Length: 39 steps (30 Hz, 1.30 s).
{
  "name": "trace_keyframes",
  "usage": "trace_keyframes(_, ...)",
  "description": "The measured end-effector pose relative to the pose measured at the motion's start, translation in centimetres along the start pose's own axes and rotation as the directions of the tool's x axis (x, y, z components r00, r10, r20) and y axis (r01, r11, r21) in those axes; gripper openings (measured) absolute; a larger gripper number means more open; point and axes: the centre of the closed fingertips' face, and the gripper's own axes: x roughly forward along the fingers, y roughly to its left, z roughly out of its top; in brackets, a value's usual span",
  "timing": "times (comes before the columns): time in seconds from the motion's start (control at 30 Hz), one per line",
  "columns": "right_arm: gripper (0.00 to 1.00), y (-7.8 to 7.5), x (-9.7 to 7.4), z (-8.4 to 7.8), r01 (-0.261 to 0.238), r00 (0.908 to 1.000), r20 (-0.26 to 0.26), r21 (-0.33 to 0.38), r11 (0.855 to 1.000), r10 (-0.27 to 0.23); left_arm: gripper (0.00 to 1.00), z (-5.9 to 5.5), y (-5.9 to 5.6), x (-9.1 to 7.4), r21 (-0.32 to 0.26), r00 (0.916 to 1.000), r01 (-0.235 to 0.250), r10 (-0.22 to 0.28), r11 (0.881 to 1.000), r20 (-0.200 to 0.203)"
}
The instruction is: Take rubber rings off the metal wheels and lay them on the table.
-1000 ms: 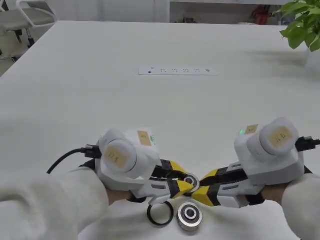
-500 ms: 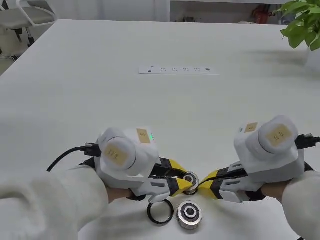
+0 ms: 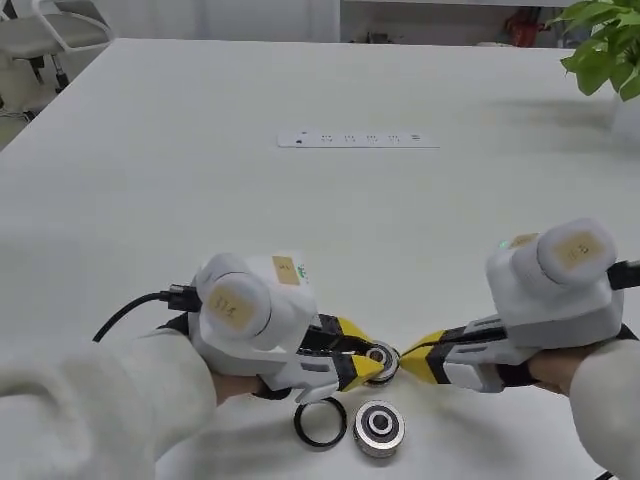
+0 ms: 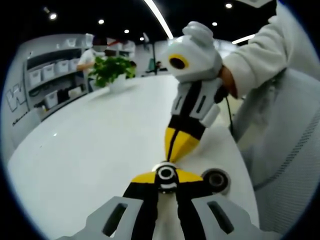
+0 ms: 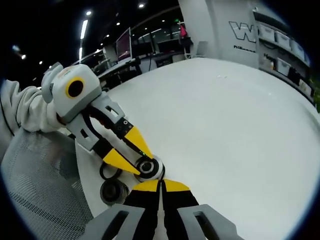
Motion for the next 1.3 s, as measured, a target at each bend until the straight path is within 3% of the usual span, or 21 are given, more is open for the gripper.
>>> trace_keyframes(0.07, 0.0, 0.3, -0.1, 0.9, -0.028, 0.9981, 0.057, 0.066, 0.997, 0.024, 0.13, 0.0, 0.0, 0.0, 0.0, 1.0, 0.0, 0.0, 1.0, 0.0)
trace_keyframes(0.1, 0.0, 0.0, -0.2, 0.5, -0.021, 0.9993, 0.034, 0.062, 0.998, 0.019, 0.13, 0.0, 0.0, 0.0, 0.001, 1.0, -0.002, 0.002, 1.0, -0.001)
trace_keyframes(0.2, 0.0, 0.2, -0.1, 0.5, -0.026, 0.999, 0.039, 0.07, 0.997, 0.023, 0.13, 0.0, 0.0, 0.0, 0.001, 1.0, -0.001, 0.001, 1.0, -0.001)
trace_keyframes(0.5, 0.0, 0.2, -0.2, 0.8, -0.058, 0.9966, 0.069, 0.186, 0.981, 0.045, 0.13, 0.0, 0.1, 0.0, 0.001, 1.0, -0.008, 0.008, 1.0, -0.001)
trace_keyframes(0.53, 0.0, 1.0, -0.6, 3.0, -0.127, 0.9772, 0.194, 0.213, 0.969, 0.085, 0.13, 0.0, 0.1, 0.0, 0.003, 1.0, -0.007, 0.007, 1.0, -0.001)
trace_keyframes(0.57, 0.0, 1.7, -1.2, 4.9, -0.201, 0.9521, 0.286, 0.319, 0.926, 0.108, 0.13, 0.0, 0.1, 0.0, 0.003, 1.0, -0.007, 0.007, 1.0, -0.001)
trace_keyframes(0.6, 0.0, 1.0, -1.5, 5.9, -0.178, 0.9489, 0.309, 0.357, 0.917, 0.064, 0.13, 0.0, 0.1, 0.1, 0.004, 1.0, -0.007, 0.007, 1.0, -0.001)
trace_keyframes(0.67, 0.0, 0.4, -1.7, 5.3, -0.082, 0.9664, 0.257, 0.244, 0.966, 0.017, 0.13, 0.0, 0.1, 0.1, 0.005, 1.0, -0.006, 0.006, 1.0, -0.001)
trace_keyframes(0.7, 0.0, 0.3, -1.6, 4.8, -0.036, 0.974, 0.226, 0.182, 0.983, -0.006, 0.13, 0.0, 0.1, 0.1, 0.005, 1.0, -0.006, 0.006, 1.0, 0.0)
trace_keyframes(0.73, 0.0, 0.0, -1.5, 4.2, -0.01, 0.9769, 0.212, 0.162, 0.987, -0.025, 0.13, 0.0, 0.1, 0.1, 0.005, 1.0, -0.006, 0.006, 1.0, 0.0)
trace_keyframes(0.8, 0.0, -0.1, -1.3, 2.7, -0.003, 0.9885, 0.15, 0.137, 0.991, -0.018, 0.13, 0.0, 0.1, 0.1, 0.005, 1.0, -0.006, 0.006, 1.0, 0.0)
trace_keyframes(0.9, 0.0, -0.7, -0.8, 1.1, 0.0, 0.9951, 0.098, 0.119, 0.993, -0.012, 0.13, 0.0, 0.1, 0.1, 0.005, 1.0, -0.006, 0.006, 1.0, 0.0)
trace_keyframes(1.13, 0.0, -0.1, -0.2, 0.4, -0.021, 0.9985, 0.051, 0.025, 0.999, 0.02, 0.13, 0.0, 0.0, 0.1, 0.006, 1.0, -0.002, 0.002, 1.0, 0.003)
trace_keyframes(1.3, 0.0, 0.3, 0.2, -0.7, -0.037, 0.9992, -0.02, -0.075, 0.997, 0.036, 0.13, 0.0, 0.0, 0.1, 0.007, 1.0, 0.001, -0.001, 1.0, 0.003)
